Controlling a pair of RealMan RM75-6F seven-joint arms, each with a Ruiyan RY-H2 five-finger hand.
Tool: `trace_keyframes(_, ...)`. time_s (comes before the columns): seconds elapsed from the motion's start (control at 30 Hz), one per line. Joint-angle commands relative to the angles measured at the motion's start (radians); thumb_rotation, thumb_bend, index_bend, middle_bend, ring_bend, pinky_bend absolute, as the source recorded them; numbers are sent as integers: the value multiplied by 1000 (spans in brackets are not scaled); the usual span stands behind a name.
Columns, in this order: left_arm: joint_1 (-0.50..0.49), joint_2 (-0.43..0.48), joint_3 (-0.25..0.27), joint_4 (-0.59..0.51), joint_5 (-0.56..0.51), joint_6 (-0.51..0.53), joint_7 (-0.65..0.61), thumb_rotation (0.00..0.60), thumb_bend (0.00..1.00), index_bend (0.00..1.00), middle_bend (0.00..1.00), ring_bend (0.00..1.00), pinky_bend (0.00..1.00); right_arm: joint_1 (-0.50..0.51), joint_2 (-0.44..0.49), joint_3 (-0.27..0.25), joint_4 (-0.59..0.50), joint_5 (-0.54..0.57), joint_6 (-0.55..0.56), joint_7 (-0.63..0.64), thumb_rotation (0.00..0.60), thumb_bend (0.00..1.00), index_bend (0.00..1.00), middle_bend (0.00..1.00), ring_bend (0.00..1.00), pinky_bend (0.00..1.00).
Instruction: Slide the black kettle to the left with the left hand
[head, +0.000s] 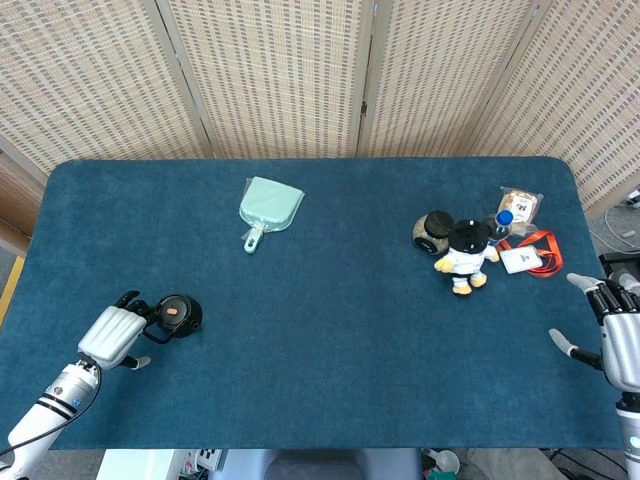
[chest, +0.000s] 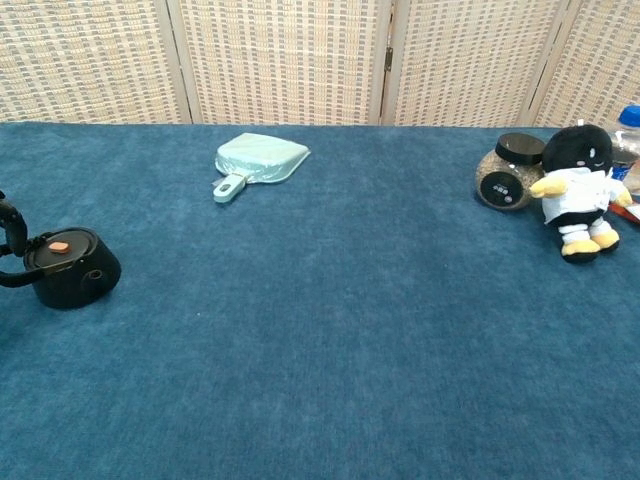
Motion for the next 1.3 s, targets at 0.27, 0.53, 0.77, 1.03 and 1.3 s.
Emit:
trace_keyframes(0.27,18,-26,-1,31,26,1,-24,600,96,447,430,317,96,-9,2,-4,-6,-1,10,-2,600,115,248,299,231,336)
trace_keyframes(0.53,21,-43,-6,39,28,-14,-20,600,96,450,432,318,96,-13,4,-5,-6,2,14,1,600,114,248,300,231,336)
trace_keyframes(0.77,30,-50,-7,40,27,-18,-16,600,96,454,433,320,96,-15,3,-7,-3,0,15,3,600,115,248,300,231,336)
trace_keyframes(1.03,40,-62,-12,38,18,-22,-8,600,96,463,442,328,96,-19,2,-8,-1,1,19,7,600,114,248,300,231,336)
trace_keyframes(1.3,41,-68,-15,26,3,-45,19,600,96,481,463,347,93,-23,-1,-10,10,6,17,17,600,115,248,300,231,336)
